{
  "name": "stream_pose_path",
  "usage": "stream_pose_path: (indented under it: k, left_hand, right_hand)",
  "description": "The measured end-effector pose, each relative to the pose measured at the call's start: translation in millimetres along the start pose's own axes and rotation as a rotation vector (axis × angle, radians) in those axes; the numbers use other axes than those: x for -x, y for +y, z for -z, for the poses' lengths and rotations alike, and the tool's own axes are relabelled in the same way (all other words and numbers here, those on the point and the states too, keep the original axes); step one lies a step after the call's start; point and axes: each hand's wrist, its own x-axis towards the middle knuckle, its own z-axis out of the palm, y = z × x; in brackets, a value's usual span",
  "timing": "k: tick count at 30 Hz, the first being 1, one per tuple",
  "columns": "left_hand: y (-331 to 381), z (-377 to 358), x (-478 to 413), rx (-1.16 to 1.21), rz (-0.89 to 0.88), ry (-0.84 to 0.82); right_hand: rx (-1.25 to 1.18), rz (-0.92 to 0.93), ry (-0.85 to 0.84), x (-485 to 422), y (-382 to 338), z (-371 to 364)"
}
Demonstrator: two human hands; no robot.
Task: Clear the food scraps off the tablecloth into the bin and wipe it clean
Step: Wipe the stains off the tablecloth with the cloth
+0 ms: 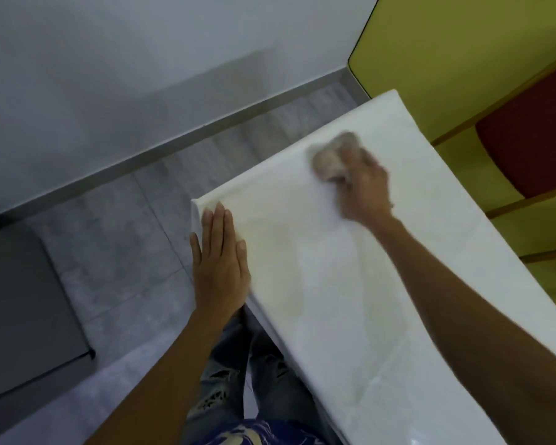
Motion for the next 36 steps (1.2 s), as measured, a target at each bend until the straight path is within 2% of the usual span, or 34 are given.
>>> stream_pose_path:
  k: [3, 4, 5, 8, 10, 11, 13, 17, 20, 22, 26, 28, 30, 32, 36]
  left_hand:
    - [3, 0, 1, 0.003, 0.021, -0.003]
    - [5, -1, 0, -0.004, 0.034, 0.003]
    - [9, -1, -1, -0.015, 0.052, 0.012]
    - [25, -3, -4, -0.028, 0.137, 0.024]
    - [34, -6, -5, -0.014, 0.186, 0.02]
    - [37, -7, -5, -0.015, 0.2, 0.019]
    - [39, -8, -1, -0.019, 0.209, 0.021]
    - [39, -8, 1, -0.011, 0.206, 0.041]
    - [41, -7, 0, -0.026, 0.21, 0.045]
    - [45, -5, -2, -0.06, 0.226, 0.017]
    - [55, -1, -8, -0.069, 0.24, -0.045]
    - [52, -3, -9, -0.083, 0.206, -0.04]
    - [46, -4, -5, -0.09, 0.171, -0.047]
    - [41, -4, -3, -0.098, 0.139, -0.047]
    - [47, 2, -6, -0.083, 0.171, -0.073]
  right_hand:
    - [-0.183, -0.542, 0.066, -23, 6, 21]
    - [-0.204, -0.593, 0.099, -21, -12, 20]
    - [-0.187, -0.524, 0.119, -12, -32, 14]
    - [-0.064, 0.004, -0.006, 46, -95, -20]
    - [-0.024, 0.321, -0.156, 75, -104, -28]
    - [-0.031, 0.406, -0.188, 75, -92, -28]
    - [-0.01, 0.373, -0.172, 53, -53, -20]
    - [0.086, -0.085, -0.051, -15, 60, 12]
    - [0.102, -0.318, 0.005, -25, 73, 30]
    - [0.087, -0.287, 0.033, -2, 33, 25]
    - [0.023, 0.081, -0.035, 99, -56, -3]
    - [0.012, 0.251, -0.06, 141, -69, -10]
    - [0.025, 0.337, -0.048, 141, -47, -6]
    - [0.073, 0.237, 0.014, 119, -7, -1]
    - [0.051, -0.274, 0.086, 76, 65, 26]
